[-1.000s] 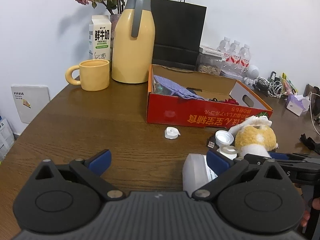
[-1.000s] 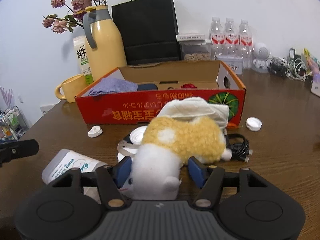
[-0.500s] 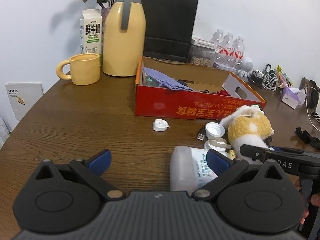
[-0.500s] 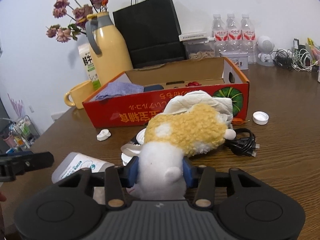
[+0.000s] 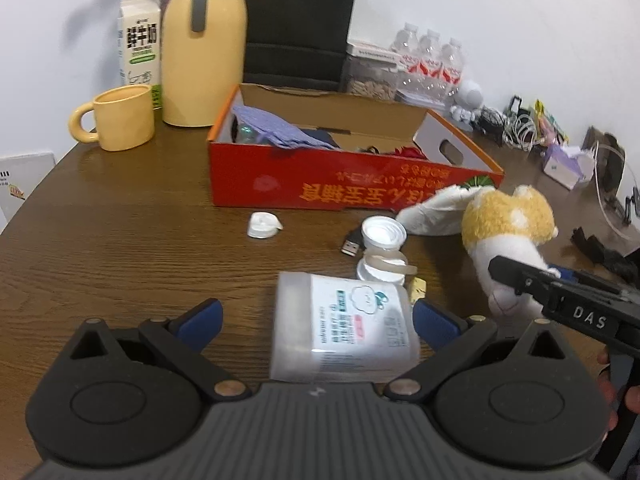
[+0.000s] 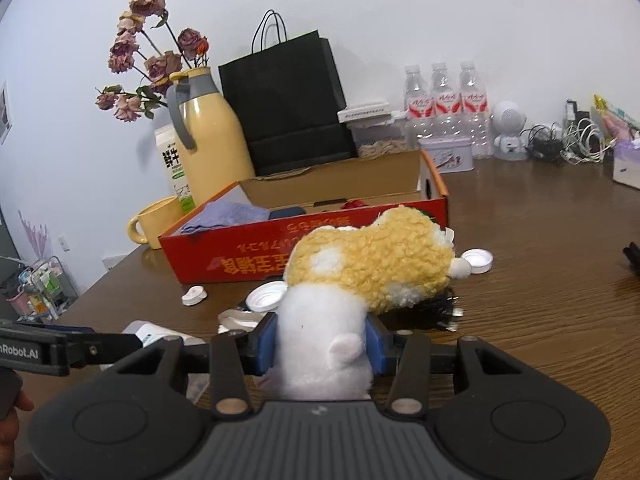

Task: Organize objects
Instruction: 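Grasp the white cotton-swab container with the left gripper while the right holds the plush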

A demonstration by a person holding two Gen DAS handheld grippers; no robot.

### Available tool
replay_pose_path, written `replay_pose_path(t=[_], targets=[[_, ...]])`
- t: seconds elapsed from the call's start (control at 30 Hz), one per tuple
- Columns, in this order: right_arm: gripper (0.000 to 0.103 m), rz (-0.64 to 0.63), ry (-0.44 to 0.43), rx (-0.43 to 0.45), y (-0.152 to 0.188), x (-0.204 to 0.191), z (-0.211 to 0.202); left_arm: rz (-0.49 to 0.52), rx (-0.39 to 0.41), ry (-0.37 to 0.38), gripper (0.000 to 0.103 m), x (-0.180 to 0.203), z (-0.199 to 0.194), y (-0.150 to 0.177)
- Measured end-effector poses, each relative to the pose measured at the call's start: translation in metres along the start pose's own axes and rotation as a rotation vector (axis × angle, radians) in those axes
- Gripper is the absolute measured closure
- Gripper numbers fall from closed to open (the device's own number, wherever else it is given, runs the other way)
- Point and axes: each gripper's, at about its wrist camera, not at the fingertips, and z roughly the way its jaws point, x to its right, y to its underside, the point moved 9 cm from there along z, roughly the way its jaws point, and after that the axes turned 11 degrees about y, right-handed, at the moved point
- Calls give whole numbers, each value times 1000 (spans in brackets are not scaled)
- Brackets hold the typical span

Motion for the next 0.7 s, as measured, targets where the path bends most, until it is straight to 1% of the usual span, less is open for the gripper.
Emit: replay_pose_path(t=[0.37, 0.7], targets=[[59, 0, -19, 21, 2, 11, -4, 15, -77, -54, 0, 9, 30, 11], [59, -13, -30, 23, 5, 10, -3, -4, -86, -105, 0, 2, 45, 15]])
